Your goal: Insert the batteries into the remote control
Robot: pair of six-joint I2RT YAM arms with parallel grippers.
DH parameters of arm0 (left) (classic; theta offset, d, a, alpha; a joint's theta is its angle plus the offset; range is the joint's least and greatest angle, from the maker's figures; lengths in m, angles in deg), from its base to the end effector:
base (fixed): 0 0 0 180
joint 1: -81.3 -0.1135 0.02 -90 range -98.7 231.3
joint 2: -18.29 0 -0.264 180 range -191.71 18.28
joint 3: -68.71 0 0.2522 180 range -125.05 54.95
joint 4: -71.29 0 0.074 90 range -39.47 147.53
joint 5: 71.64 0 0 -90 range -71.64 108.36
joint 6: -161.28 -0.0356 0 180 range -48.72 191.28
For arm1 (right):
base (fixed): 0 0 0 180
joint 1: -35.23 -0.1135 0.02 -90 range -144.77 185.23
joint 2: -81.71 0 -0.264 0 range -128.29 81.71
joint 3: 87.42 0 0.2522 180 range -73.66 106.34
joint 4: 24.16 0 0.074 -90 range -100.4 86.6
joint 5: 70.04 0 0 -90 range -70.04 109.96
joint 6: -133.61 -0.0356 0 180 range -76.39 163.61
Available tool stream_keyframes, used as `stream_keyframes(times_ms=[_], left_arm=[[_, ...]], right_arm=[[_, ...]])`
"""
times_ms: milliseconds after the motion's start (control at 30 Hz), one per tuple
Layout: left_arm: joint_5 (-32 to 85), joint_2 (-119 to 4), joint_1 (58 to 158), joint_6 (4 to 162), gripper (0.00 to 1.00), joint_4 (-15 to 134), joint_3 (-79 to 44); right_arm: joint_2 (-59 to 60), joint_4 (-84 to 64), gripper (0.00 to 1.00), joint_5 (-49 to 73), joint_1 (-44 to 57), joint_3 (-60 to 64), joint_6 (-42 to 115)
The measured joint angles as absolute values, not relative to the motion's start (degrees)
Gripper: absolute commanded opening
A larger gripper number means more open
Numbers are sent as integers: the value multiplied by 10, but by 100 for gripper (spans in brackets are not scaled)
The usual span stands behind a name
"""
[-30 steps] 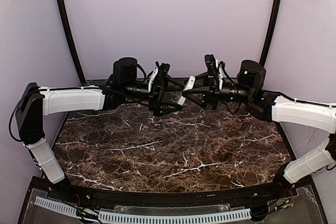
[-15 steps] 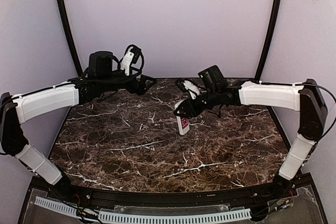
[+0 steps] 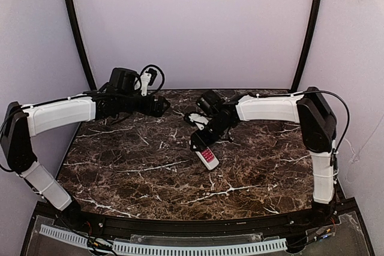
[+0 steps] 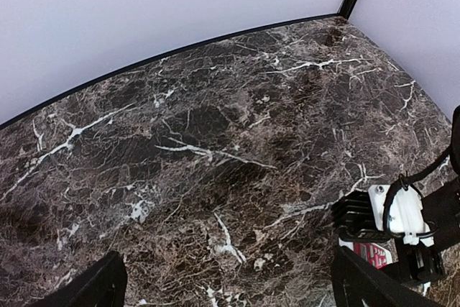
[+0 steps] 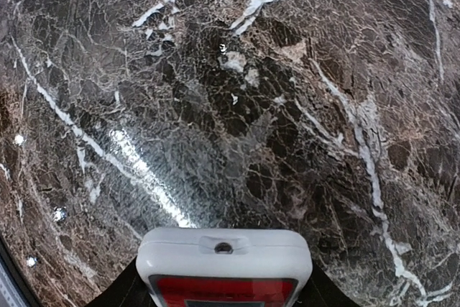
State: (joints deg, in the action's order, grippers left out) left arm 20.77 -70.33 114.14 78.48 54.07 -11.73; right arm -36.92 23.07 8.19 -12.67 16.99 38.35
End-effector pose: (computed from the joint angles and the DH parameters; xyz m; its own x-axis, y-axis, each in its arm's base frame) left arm 0.3035 -0.1977 0.2945 -0.4295 0.1281 -0.8940 0.5240 0.8415 -0.1311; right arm 0.2916 0.3336 0.1877 -0.6590 -0.5955 -0.4595 -0.7344 0.6413 0.2222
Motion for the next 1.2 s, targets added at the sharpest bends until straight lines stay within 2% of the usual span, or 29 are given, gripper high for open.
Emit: stream_keyframes(times_ms=[200, 367, 533, 767, 1033, 1200], left_arm=[[182, -741, 1141, 803, 100, 522, -118], [173, -758, 1139, 816, 100, 501, -118], [173, -759, 1136, 824, 100, 500, -118], [178, -763, 1136, 835, 100, 496, -128], [203, -766, 1128, 843, 100, 481, -146], [229, -766, 1092, 854, 100, 467, -182]], right_arm=[[-426, 258, 34, 108, -139, 222, 377], [-450, 268, 46, 123, -146, 237, 371], [-454, 271, 61, 138, -152, 238, 371], [-454, 264, 86, 148, -154, 237, 371], [-426, 236, 98, 127, -147, 204, 370], [-305, 161, 99, 79, -87, 97, 362]])
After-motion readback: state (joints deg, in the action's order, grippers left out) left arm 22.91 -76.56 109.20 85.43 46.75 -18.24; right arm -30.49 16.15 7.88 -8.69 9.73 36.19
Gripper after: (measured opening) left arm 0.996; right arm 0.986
